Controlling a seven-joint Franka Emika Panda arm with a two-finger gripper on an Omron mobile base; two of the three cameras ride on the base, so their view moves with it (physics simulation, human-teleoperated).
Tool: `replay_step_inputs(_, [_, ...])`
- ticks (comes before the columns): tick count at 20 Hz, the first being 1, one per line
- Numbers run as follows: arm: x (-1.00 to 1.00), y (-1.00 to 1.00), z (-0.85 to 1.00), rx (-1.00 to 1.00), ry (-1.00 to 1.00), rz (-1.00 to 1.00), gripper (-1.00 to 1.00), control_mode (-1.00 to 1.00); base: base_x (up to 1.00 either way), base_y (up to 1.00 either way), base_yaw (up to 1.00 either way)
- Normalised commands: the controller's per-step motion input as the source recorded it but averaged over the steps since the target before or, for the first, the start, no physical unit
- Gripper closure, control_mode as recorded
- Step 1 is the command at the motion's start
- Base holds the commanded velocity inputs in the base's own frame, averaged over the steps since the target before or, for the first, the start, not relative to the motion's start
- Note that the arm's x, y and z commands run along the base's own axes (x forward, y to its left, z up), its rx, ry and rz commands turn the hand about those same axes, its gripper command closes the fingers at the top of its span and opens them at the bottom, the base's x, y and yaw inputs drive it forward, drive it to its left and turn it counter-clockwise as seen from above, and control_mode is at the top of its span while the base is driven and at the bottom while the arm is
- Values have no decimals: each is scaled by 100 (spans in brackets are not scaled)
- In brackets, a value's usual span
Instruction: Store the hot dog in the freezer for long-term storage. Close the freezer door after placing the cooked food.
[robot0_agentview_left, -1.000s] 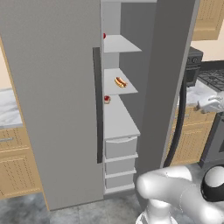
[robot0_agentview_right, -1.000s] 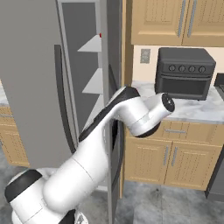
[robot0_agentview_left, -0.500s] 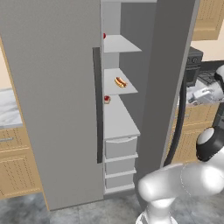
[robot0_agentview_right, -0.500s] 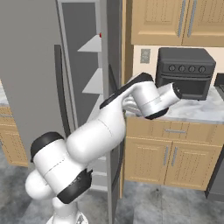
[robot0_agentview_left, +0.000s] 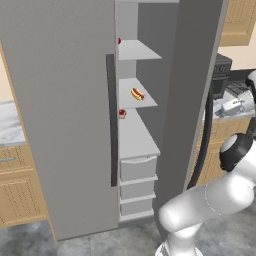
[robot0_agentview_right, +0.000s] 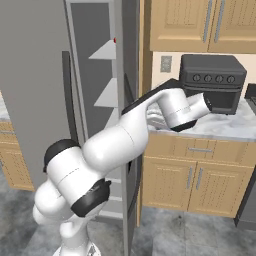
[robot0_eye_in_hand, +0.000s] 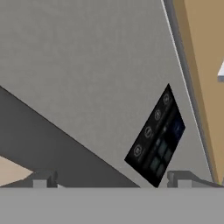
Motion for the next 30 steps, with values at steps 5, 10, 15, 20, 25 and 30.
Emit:
replay_step_inputs(5, [0,32,0,0,-11,1,-100,-100,0,0,0])
replay_step_inputs(10, [8,35,0,0,-3,0,-100,-100,0,0,0])
replay_step_inputs(15, [1,37,0,0,0,0,-100,-100,0,0,0])
replay_step_inputs(20, [0,67,0,-3,0,0,-100,-100,0,0,0])
replay_step_inputs(25, [0,74,0,-6,0,0,-100,-100,0,0,0])
replay_step_inputs(30, [14,63,0,-5,0,-1,-100,-100,0,0,0])
